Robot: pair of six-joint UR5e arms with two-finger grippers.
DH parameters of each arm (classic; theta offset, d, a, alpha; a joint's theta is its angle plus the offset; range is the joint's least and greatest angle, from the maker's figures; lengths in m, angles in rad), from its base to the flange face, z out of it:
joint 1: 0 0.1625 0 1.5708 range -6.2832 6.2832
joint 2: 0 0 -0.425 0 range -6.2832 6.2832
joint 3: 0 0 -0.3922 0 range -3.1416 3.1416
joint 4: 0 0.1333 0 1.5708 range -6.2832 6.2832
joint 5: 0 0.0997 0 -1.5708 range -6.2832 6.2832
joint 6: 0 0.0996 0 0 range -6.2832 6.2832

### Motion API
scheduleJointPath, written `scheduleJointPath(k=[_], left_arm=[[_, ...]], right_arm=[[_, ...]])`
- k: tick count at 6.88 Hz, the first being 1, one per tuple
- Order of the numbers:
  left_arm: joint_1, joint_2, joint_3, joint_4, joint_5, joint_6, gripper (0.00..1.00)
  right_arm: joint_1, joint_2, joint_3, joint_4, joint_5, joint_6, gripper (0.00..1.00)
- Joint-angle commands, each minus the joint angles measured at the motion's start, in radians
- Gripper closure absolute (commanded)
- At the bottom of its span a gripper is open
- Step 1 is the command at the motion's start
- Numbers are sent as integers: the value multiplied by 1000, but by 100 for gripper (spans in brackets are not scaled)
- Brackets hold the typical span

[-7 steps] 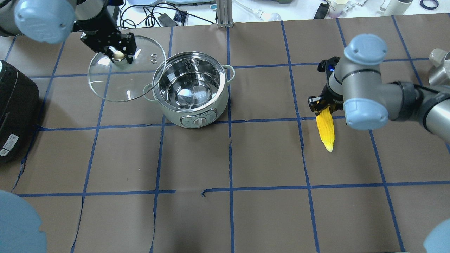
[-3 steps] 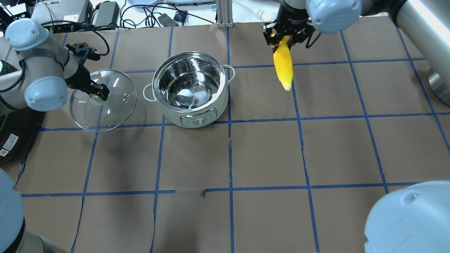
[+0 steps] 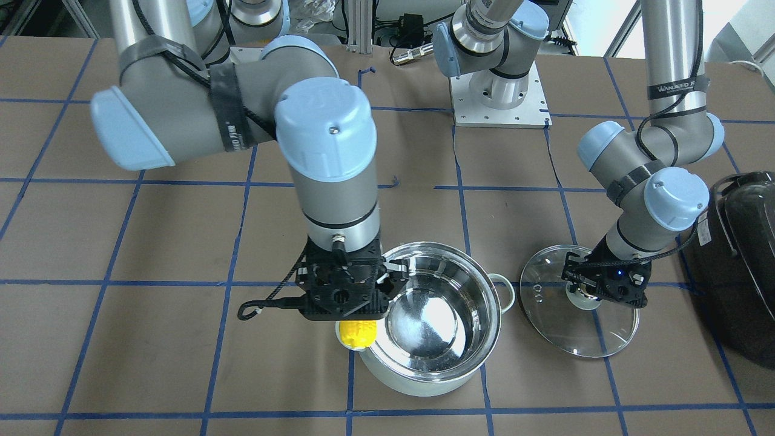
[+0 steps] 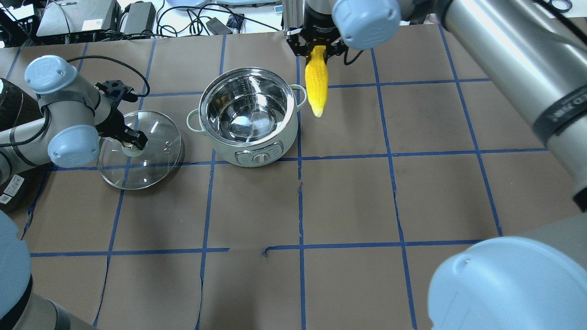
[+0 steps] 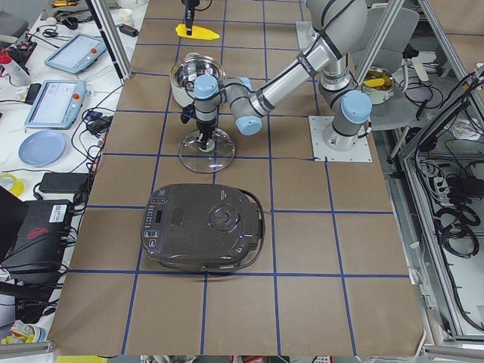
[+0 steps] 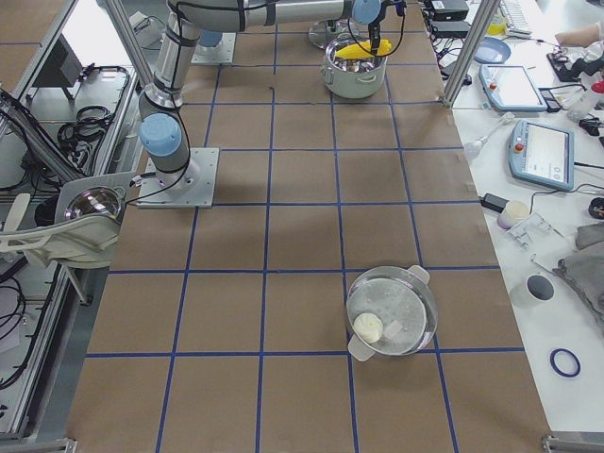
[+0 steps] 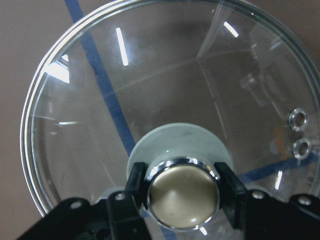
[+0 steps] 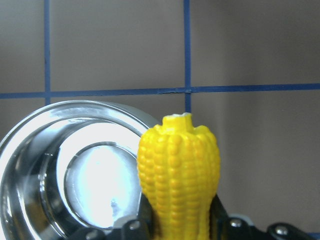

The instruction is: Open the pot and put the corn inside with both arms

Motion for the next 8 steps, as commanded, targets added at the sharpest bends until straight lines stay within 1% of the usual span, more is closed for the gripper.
scheduleJointPath(k=[1,2,3,4,5,6,7,8], left_arm=[[1,12,32,-62,3,5,0],[-9,40,111,-200,-7,-3,0],[-10,85,221,-417,-79,-26,0],[-22,115,341,-595,-98,-85,0],[-44,147,425,-749,-98,-170,0],[-83,193,466,-857,-90,-227,0],[-114,260,472,-908,-84,-295,0],[-137,320,469,-961,-68,-398,0]], right_arm=[[52,107,-130,2,-18,75,57],[119,146,-136,-13,-71,78,57],[126,166,-148,-21,-79,113,55],[126,186,-158,-41,-74,128,53],[128,190,-152,-55,-38,129,52],[128,190,-147,-55,-38,115,45],[128,201,-147,-55,-36,107,13],[128,204,-147,-53,-34,122,0]])
